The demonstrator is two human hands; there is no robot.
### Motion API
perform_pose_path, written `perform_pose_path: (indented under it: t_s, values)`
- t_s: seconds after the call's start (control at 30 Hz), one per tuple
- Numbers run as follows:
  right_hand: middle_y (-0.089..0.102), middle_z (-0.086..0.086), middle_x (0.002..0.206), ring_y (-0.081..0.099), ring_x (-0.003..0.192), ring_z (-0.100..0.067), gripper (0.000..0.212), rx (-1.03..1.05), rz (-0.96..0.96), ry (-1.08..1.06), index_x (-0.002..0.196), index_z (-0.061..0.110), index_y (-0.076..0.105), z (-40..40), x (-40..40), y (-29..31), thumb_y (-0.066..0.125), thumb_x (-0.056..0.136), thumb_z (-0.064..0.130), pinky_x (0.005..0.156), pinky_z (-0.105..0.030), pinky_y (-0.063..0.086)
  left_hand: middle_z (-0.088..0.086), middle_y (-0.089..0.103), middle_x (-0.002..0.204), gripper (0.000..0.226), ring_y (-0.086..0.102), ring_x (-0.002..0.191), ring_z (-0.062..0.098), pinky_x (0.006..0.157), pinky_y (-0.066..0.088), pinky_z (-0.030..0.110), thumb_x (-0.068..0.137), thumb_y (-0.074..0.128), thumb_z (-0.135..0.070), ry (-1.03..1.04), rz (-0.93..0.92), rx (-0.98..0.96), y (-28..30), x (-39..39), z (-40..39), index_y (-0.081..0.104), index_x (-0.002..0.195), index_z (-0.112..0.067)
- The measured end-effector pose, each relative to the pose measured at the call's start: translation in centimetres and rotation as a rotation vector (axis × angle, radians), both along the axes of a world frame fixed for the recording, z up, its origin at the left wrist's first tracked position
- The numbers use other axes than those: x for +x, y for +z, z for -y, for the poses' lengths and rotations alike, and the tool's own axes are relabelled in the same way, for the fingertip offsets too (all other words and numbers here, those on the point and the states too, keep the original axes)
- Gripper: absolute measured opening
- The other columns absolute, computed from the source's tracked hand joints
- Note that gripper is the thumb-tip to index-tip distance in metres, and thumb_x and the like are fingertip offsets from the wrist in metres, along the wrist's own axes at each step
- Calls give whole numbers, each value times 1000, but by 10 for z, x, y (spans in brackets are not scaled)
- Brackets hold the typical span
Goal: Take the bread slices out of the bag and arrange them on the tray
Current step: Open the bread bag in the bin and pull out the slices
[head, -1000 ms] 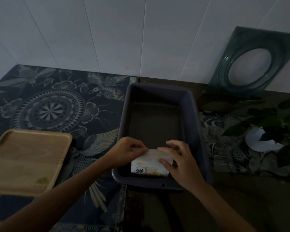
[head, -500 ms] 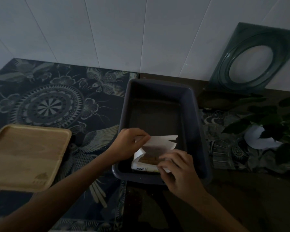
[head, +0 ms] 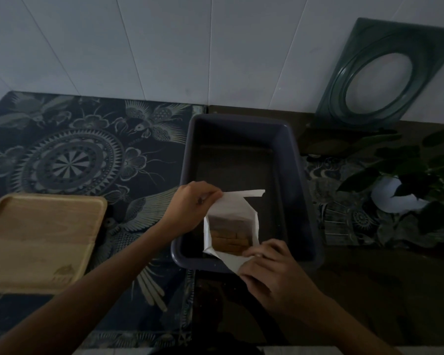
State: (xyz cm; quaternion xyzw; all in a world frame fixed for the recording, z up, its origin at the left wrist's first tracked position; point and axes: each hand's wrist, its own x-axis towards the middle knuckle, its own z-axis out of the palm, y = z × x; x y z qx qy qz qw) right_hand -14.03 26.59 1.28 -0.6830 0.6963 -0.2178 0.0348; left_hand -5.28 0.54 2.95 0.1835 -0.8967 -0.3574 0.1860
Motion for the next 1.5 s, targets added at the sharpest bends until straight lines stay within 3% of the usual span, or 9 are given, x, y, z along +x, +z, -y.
perform_pose_path:
  t_s: [0.23,0.43,0.57,0.83,1.0,1.13,1.23,1.4,1.5]
  values:
    - [74,9,110,55,124,-6,18,61,18,5,107,26,71,11,-7,20,57,100,32,107,-33,35,-6,76,92,15,63,82,2,74,47,9,97,65,-22,-59,-5,1,1,2,-8,78,101,-17]
    - [71,2,124,62,116,-13,34,225,8,-70,134,22,60,58,-17,45,50,102,23,93,-33,55,-4,77,93,13,63,83,9,74,42,10,96,67,-20,-58,-18,-5,-1,4,-14,79,100,-16]
    - [66,3,126,60,116,-17,31,380,-73,-45,127,23,64,83,-20,53,57,98,16,90,-28,49,-2,76,94,15,60,83,7,74,39,9,98,65,-20,-63,-17,-15,-1,4,-13,79,101,-15]
    - [61,-5,127,50,122,-26,50,678,-505,90,125,17,62,100,-9,56,78,79,27,105,-41,35,-1,75,96,15,64,82,3,74,45,6,97,66,-15,-54,-8,61,2,3,-1,78,104,-10]
    - [45,-12,148,52,129,-30,79,730,-324,-56,147,13,41,100,-7,54,81,79,16,99,-46,53,-16,72,96,15,67,88,-6,78,51,8,96,66,-21,-11,23,198,0,6,7,76,108,-22]
    - [32,-21,157,44,135,-38,96,762,-395,-109,157,13,20,108,-3,50,79,82,22,105,-51,47,-17,73,86,12,67,79,-7,65,49,7,94,69,-24,46,9,300,-7,10,8,76,104,-26]
    - [34,-23,153,44,134,-39,91,833,-420,-129,158,10,17,115,1,43,71,87,31,107,-54,43,-12,75,89,9,71,83,-3,68,53,12,92,72,-24,106,-42,392,-12,12,6,77,100,-24]
    - [47,-20,147,54,129,-34,51,927,-544,-124,147,3,39,132,4,22,54,100,18,105,-48,49,-10,77,90,10,74,84,2,73,58,19,90,75,-27,78,-61,423,-15,11,2,78,99,-23]
    - [41,-22,152,48,135,-37,54,1021,-610,-79,150,2,37,138,5,12,55,100,16,110,-51,45,-12,77,89,9,74,85,2,74,58,18,90,75,-28,56,-73,406,-17,11,2,78,98,-25]
